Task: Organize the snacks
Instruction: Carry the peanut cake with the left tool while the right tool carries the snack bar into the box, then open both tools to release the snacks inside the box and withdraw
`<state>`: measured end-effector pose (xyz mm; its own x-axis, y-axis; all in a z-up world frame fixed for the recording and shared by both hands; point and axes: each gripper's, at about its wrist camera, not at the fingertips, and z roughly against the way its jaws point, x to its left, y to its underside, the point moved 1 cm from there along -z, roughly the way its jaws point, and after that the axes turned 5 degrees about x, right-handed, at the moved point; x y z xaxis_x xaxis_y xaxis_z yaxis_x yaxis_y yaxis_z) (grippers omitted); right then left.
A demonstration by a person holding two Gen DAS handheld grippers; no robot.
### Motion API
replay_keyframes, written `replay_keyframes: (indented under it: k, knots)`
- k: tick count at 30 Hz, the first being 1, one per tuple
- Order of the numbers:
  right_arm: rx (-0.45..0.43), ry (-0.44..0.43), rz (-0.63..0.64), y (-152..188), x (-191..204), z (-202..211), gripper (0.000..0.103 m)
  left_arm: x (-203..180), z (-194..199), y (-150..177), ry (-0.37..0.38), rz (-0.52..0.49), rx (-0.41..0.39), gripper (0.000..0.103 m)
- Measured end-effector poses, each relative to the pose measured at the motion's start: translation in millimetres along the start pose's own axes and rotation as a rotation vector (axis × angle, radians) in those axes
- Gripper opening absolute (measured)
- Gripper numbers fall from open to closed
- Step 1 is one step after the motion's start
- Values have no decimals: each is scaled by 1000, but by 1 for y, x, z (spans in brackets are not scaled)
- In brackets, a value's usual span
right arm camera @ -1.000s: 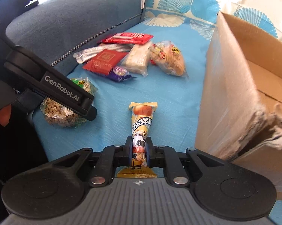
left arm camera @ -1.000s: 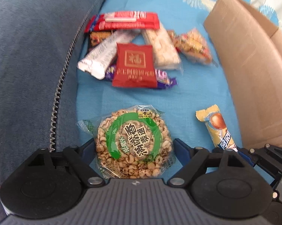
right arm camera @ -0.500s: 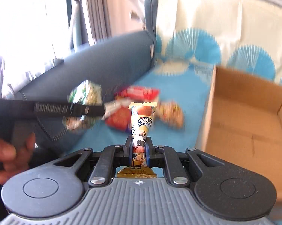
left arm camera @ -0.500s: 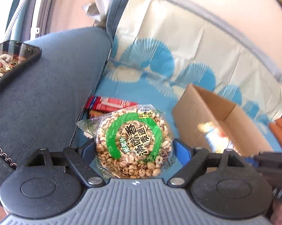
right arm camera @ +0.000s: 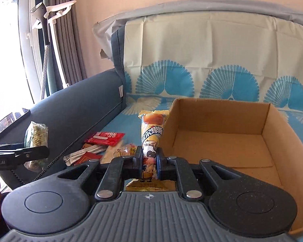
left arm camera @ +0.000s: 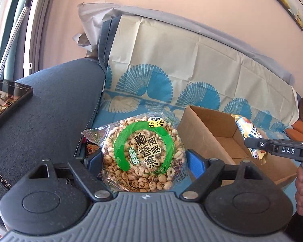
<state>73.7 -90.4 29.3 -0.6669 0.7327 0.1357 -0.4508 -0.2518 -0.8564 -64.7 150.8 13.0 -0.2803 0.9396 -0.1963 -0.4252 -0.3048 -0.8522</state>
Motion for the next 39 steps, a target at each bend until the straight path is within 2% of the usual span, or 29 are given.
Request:
replay_keyframes:
  k: [3, 7, 12, 23, 30, 32, 34, 35, 36, 37, 39]
  knots:
    - [-1, 13, -18, 1, -11, -6, 13, -12, -4, -4, 8, 12, 11, 88]
    - [-11, 33, -67, 0, -30, -8, 13, -45, -10, -13, 0, -42, 28, 88]
    - [-22, 77, -129, 0, -55, -7, 13, -91, -26, -33, 54, -94, 69, 88]
    - [-28, 242, -270, 5, -111, -1, 13, -196, -75, -75, 162, -183, 66, 88]
    - [-29, 274, -310, 7, -125, 4, 13, -232, -99, -85, 175, -189, 89, 88]
    - [-30, 283, -314, 7, -127, 5, 13, -238, -106, -89, 171, -196, 102, 92]
    - [-20, 299, -317, 8, -130, 4, 16, -242, -112, -91, 147, -213, 114, 96]
    - [-12, 318, -321, 9, -132, 4, 27, -241, -113, -91, 137, -211, 119, 97]
    - [-7, 339, -328, 10, -135, 5, 43, -237, -112, -90, 131, -197, 121, 97]
    - [-9, 356, -339, 11, -138, 6, 47, -231, -111, -89, 126, -177, 124, 97]
    - [0, 389, -359, 13, -144, 7, 48, -215, -108, -80, 110, -136, 140, 97]
